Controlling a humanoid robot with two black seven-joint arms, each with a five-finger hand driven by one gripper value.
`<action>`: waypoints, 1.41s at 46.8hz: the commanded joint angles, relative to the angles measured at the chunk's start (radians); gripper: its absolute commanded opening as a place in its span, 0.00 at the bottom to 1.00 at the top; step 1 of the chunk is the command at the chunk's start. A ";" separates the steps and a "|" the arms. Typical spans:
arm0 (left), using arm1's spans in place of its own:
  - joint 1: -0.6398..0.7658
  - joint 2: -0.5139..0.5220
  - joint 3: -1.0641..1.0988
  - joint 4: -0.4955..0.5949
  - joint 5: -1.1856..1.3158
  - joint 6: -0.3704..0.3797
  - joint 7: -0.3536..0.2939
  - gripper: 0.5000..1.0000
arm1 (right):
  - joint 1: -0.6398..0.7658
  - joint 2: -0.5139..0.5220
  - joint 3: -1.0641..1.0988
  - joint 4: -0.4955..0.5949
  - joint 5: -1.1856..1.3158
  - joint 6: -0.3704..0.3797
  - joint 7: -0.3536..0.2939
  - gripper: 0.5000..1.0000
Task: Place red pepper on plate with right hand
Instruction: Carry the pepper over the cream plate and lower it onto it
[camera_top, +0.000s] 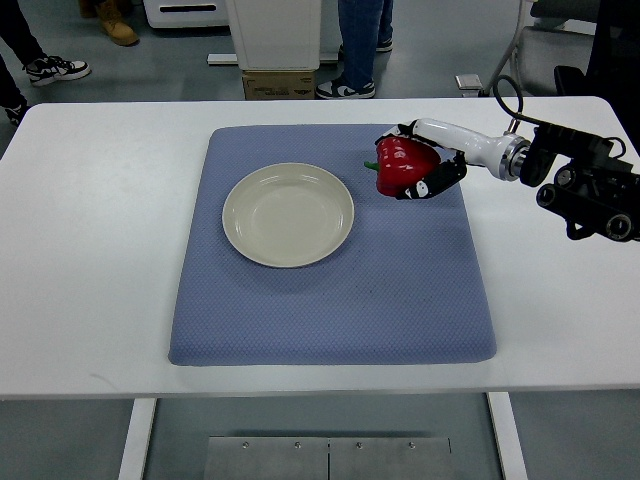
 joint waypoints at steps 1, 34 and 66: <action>0.000 0.000 0.000 0.000 0.000 0.000 0.000 1.00 | 0.017 0.008 0.001 0.004 0.002 0.001 -0.016 0.00; 0.000 0.000 0.000 0.000 0.000 0.000 0.000 1.00 | 0.046 0.254 0.076 0.004 0.025 0.004 -0.192 0.00; 0.000 0.000 0.000 0.000 0.000 0.000 0.000 1.00 | -0.006 0.321 0.083 0.004 0.025 0.000 -0.224 0.00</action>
